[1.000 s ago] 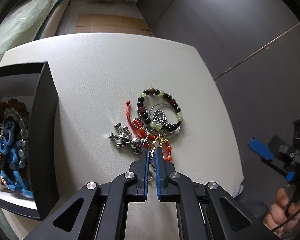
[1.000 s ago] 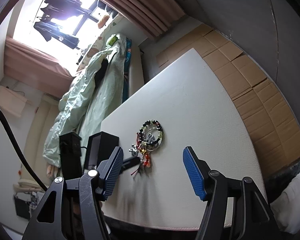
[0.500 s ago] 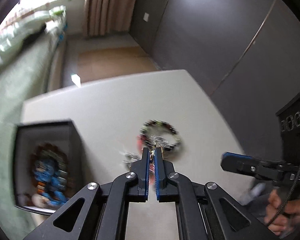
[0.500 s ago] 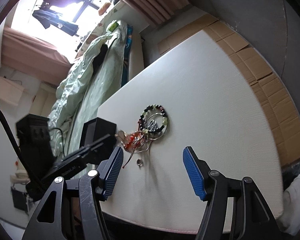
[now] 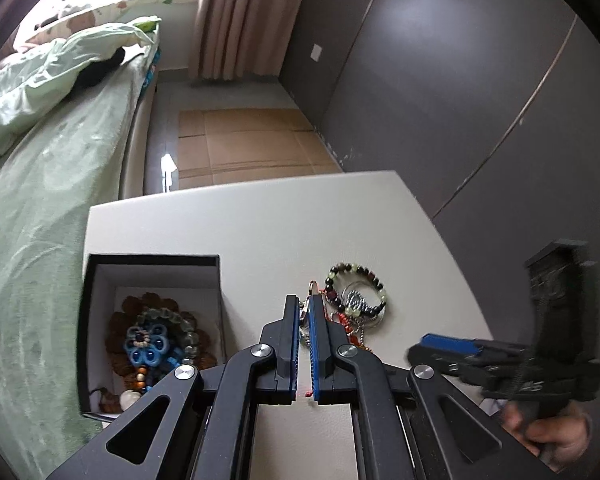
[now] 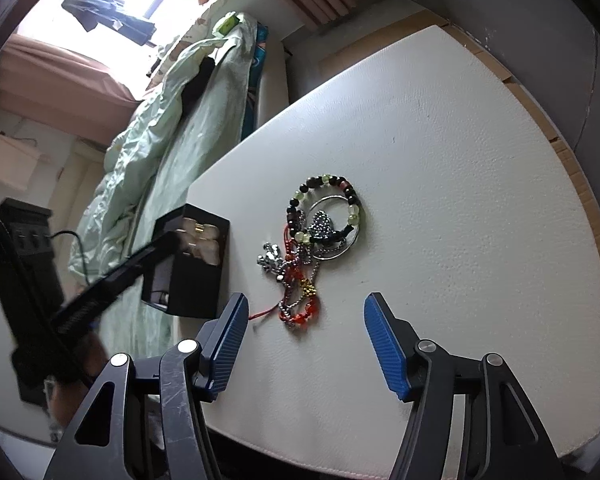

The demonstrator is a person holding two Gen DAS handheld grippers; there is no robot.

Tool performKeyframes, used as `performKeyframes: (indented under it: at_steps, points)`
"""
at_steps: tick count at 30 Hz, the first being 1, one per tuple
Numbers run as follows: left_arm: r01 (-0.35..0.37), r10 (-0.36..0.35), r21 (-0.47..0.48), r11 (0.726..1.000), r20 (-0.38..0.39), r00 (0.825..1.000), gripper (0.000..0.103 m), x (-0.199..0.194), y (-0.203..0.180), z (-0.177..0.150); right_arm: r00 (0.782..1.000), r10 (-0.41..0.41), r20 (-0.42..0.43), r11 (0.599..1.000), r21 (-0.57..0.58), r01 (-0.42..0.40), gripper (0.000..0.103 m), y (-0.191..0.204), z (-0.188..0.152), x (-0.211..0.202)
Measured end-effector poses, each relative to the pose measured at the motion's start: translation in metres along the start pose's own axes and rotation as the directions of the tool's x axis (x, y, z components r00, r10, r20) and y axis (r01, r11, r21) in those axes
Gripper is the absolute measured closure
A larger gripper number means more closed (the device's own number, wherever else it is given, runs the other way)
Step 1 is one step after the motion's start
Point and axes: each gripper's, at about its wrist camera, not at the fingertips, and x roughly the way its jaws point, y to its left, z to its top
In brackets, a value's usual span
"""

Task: Organize jewelry

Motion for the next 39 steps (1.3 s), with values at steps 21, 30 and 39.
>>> performKeyframes:
  at_steps: [21,30,39]
  points:
    - [0.047,-0.038,-0.078,0.996,0.114,0.993,0.099,-0.069,0.039,-0.004,0.921,-0.388,0.014,0.866,-0.337,0.370,0.095,0.059,-0.006,0.056]
    - [0.068,-0.051,-0.108,0.992,0.151,0.987,0.099,-0.092,0.058,-0.006,0.969,-0.241,0.057,0.912,-0.328,0.246,0.095,0.070,-0.010,0.013]
    - [0.080,-0.058,-0.123,0.989,0.173,0.983,0.099,-0.102,0.068,-0.005,0.981,-0.155,0.119,0.937,-0.296,0.184,0.095,0.080,-0.004,-0.019]
